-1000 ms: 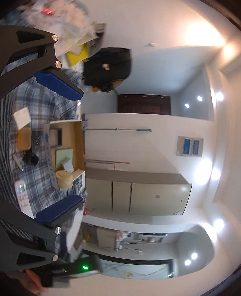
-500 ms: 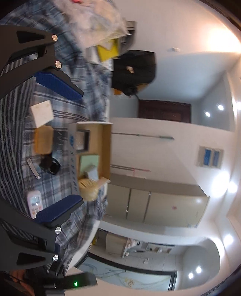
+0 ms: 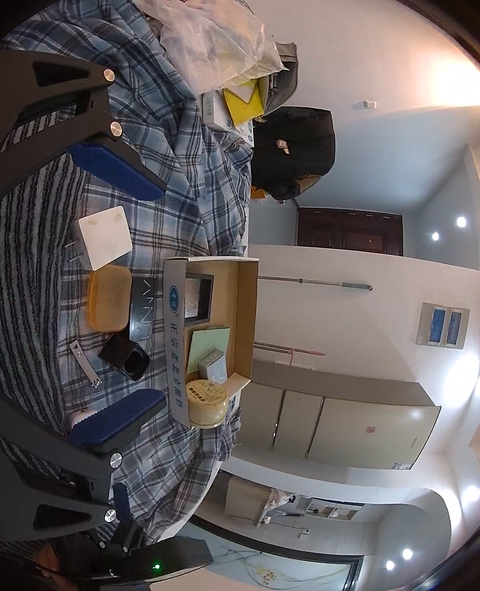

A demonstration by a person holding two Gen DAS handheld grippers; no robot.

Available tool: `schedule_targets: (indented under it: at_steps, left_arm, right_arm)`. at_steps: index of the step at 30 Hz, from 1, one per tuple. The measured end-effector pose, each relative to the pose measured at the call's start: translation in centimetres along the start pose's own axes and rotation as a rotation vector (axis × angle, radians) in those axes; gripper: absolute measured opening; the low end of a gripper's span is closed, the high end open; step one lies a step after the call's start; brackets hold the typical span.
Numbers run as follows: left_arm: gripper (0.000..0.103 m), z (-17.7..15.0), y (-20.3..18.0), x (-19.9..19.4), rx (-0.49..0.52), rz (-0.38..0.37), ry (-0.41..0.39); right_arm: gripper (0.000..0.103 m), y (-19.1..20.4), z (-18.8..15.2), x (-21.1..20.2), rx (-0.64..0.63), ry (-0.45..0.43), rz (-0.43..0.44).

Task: Organize rigid objects
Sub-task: 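Lower the right gripper onto the white AUX remote and close it, then lift the white remote with the right gripper and hold it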

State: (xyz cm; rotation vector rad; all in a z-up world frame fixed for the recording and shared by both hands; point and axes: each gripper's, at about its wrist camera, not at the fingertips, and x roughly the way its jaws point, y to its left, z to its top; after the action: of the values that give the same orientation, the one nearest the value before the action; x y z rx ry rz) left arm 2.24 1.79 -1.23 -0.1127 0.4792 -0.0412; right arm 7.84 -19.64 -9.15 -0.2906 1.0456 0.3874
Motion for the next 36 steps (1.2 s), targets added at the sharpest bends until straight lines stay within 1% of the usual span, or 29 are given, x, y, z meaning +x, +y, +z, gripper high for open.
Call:
schedule_targets:
  at_steps: [3,5,6,8,10,14,16,17,19,20,22,23,25,26,27,29,30,32,34,36]
  left_arm:
    - [0.103,0.0,-0.3,-0.1,0.012,-0.015,0.0]
    - [0.103,0.0,-0.4,0.1,0.017,-0.018,0.007]
    - [0.103,0.0,-0.4,0.0,0.015,-0.019,0.006]
    - [0.103,0.0,-0.2,-0.1,0.009,-0.022,0.001]
    - [0.103,0.0,-0.3,-0.1,0.009,-0.027,0.001]
    - [0.103,-0.1,-0.5,0.2,0.018,-0.027,0.015]
    - [0.103,-0.1,-0.6,0.2,0.021,-0.026,0.012]
    - [0.103,-0.1,-0.6,0.2,0.024,-0.03,0.013]
    - [0.103,-0.1,-1.0,0.2,0.049,-0.038,0.008]
    - [0.103,-0.1,-1.1,0.1,0.057,-0.036,0.003]
    - [0.103,-0.1,-1.2,0.0,0.067,-0.036,-0.004]
    - [0.103,-0.2,-1.3,0.0,0.068,-0.036,-0.003]
    - [0.103,-0.2,-1.3,0.0,0.063,-0.036,-0.002]
    - [0.103,-0.2,-1.3,0.0,0.058,-0.036,0.001]
    - [0.103,-0.2,-1.2,0.1,0.054,-0.038,0.004]
    - [0.103,-0.3,-1.2,0.1,0.051,-0.039,0.009]
    - [0.103,-0.3,-1.2,0.1,0.051,-0.039,0.011]
    - [0.103,-0.3,-1.2,0.2,0.052,-0.041,0.015]
    - [0.103,-0.3,-1.2,0.3,0.053,-0.044,0.021]
    - [0.103,-0.3,-1.1,0.5,0.052,-0.045,0.028]
  right_arm:
    - [0.087,-0.2,0.4,0.2,-0.006,0.004,0.014]
    - [0.085,-0.1,0.6,0.4,-0.032,0.003,0.03]
    - [0.082,0.2,0.6,0.4,-0.062,0.007,0.042]
    - [0.08,0.8,0.5,0.3,-0.145,0.005,0.048]
    - [0.073,0.9,0.6,0.2,-0.171,0.008,0.06]
    - [0.07,0.7,1.1,0.6,-0.135,0.032,0.06]
    - [0.064,0.7,1.3,0.7,-0.135,0.02,0.046]
    - [0.063,0.8,1.4,0.8,-0.141,0.016,0.037]
    - [0.058,0.6,1.7,1.0,-0.128,0.01,0.023]
    - [0.056,0.3,1.9,1.1,-0.109,0.005,0.019]
    - [0.049,-0.3,2.4,1.1,-0.062,-0.006,0.013]
    - [0.047,-0.8,2.7,1.1,-0.034,-0.011,0.016]
    - [0.036,-2.0,3.3,1.1,0.038,-0.018,0.036]
    - [0.033,-2.5,3.7,1.1,0.075,-0.018,0.051]
    - [0.033,-3.2,4.0,1.2,0.111,-0.006,0.067]
    - [0.033,-3.7,4.3,1.3,0.13,0.004,0.095]
    - [0.033,-3.8,4.3,1.3,0.117,0.004,0.103]
    - [0.033,-3.5,4.2,1.5,0.09,0.004,0.091]
    - [0.041,-3.7,3.9,1.6,0.057,0.013,0.08]
    - [0.045,-3.8,3.3,1.8,0.039,0.03,0.084]
